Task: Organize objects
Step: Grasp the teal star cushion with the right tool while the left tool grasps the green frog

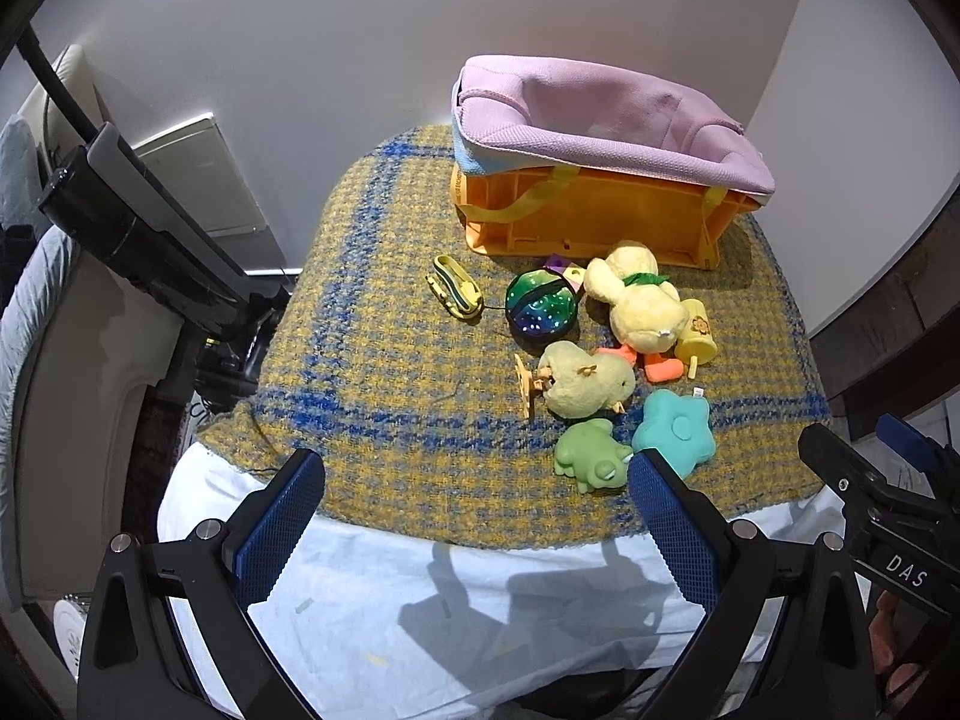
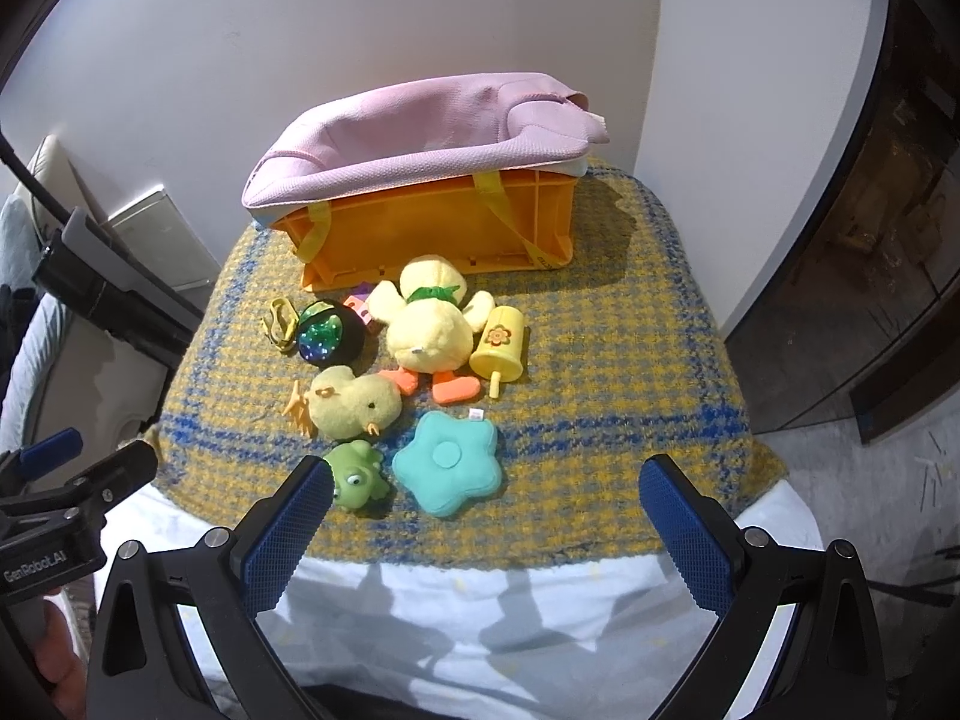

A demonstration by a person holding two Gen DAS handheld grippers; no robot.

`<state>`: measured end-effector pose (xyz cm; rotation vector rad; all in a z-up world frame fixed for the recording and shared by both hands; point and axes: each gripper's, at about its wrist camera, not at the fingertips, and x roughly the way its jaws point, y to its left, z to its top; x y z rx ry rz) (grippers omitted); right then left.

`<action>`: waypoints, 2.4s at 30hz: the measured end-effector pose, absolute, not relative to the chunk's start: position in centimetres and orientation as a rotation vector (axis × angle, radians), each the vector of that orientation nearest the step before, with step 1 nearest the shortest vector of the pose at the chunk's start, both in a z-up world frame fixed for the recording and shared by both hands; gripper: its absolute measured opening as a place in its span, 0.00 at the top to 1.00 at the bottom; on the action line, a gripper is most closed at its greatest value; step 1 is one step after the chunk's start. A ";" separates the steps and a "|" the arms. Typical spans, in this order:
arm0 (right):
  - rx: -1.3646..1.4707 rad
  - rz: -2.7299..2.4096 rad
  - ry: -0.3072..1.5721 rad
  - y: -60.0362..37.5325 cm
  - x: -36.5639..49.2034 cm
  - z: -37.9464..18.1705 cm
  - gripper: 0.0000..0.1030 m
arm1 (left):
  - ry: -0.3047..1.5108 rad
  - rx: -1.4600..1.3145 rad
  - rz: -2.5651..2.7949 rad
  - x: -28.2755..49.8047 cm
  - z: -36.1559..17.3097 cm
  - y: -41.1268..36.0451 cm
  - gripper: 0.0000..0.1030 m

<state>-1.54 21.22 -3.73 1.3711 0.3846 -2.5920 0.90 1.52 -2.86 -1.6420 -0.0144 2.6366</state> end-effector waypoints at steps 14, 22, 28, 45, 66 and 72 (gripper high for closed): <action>1.294 -2.620 0.444 20.9 -3.4 -9.4 0.01 | 0.015 -1.530 2.677 0.1 -7.9 1.6 0.00; 1.308 -2.609 0.483 21.3 -4.2 -12.9 0.01 | 0.024 -1.503 2.686 0.2 -10.5 2.3 0.00; 1.325 -2.558 0.489 20.9 -4.7 -15.0 0.01 | 0.028 -1.520 2.706 0.5 -11.8 1.9 0.00; 1.403 -2.448 0.499 19.9 -6.3 -19.1 0.20 | 0.063 -1.518 2.677 0.6 -13.9 2.9 0.00; 1.360 -2.581 0.456 25.0 -6.0 -15.8 0.31 | 0.005 -1.527 2.551 -0.9 -15.6 7.4 0.00; 1.364 -2.599 0.430 25.5 -6.5 -15.7 0.31 | 0.040 -1.555 2.512 -1.7 -16.8 8.9 0.01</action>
